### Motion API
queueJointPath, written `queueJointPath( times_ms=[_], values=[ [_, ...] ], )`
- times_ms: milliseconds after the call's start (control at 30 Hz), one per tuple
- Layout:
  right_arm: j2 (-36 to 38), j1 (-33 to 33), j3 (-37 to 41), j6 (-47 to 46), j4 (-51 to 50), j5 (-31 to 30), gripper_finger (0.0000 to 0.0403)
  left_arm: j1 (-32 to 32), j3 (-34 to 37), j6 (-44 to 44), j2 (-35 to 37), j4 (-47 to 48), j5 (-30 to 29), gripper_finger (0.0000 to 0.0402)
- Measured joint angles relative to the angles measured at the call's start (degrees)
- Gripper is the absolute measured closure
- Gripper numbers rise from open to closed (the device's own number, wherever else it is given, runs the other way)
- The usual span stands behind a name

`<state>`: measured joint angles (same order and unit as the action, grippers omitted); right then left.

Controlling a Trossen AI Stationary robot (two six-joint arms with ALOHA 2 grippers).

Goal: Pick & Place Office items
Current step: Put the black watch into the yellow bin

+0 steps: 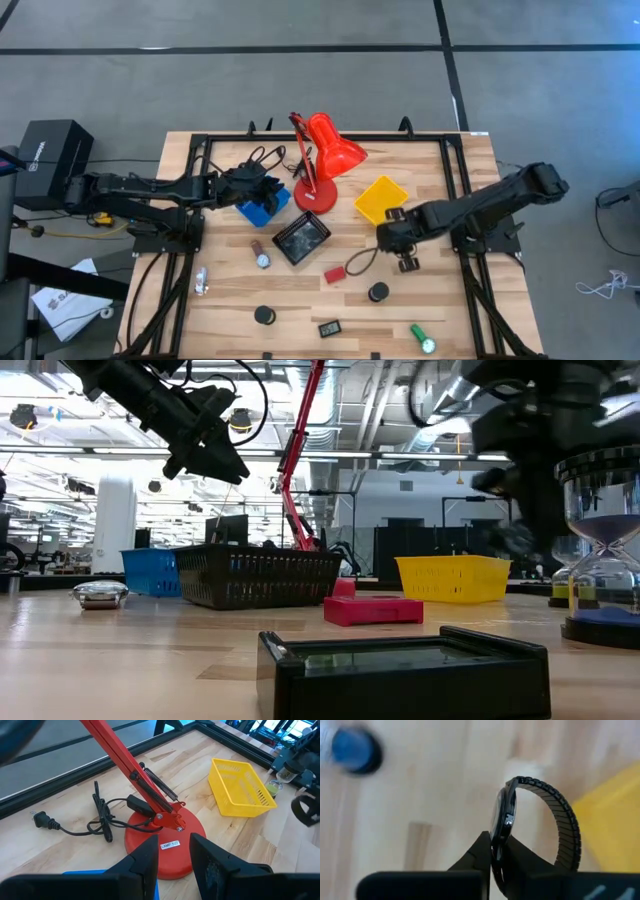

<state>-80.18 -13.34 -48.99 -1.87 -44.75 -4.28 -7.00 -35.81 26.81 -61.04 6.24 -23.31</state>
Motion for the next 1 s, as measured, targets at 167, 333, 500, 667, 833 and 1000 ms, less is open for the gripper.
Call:
queueJointPath(
  times_ms=[167, 333, 500, 667, 833, 1000],
  values=[
    [0.00, 5.76, -4.34, 3.61, -1.35, -2.74, 0.0366, 0.00, 0.00, 0.00, 0.00, -0.07, 0.00, 0.0296],
    [0.01, 13.38, -6.40, 6.59, -1.49, -6.41, 0.0391, 0.01, 0.00, 0.00, 0.00, -0.14, 0.00, 0.0296],
    [-0.12, 22.93, -6.43, 1.64, -1.53, -7.89, 0.0378, 0.00, 0.00, 0.00, 0.00, -0.28, 0.00, 0.0296],
    [-1.35, 29.14, -6.21, -6.00, -0.57, -7.75, 0.0367, 0.00, 0.00, 0.00, 0.00, -0.33, 0.00, 0.0296],
    [-4.32, 29.95, -6.08, -9.39, 0.62, -3.02, 0.0389, 0.02, 0.00, 0.02, 0.00, -0.33, 0.03, 0.0296],
    [-9.37, 29.30, -6.05, -11.70, 0.30, -1.84, 0.0380, 0.02, -0.02, 0.02, 0.00, -0.33, 0.02, 0.0296]
  ],
)
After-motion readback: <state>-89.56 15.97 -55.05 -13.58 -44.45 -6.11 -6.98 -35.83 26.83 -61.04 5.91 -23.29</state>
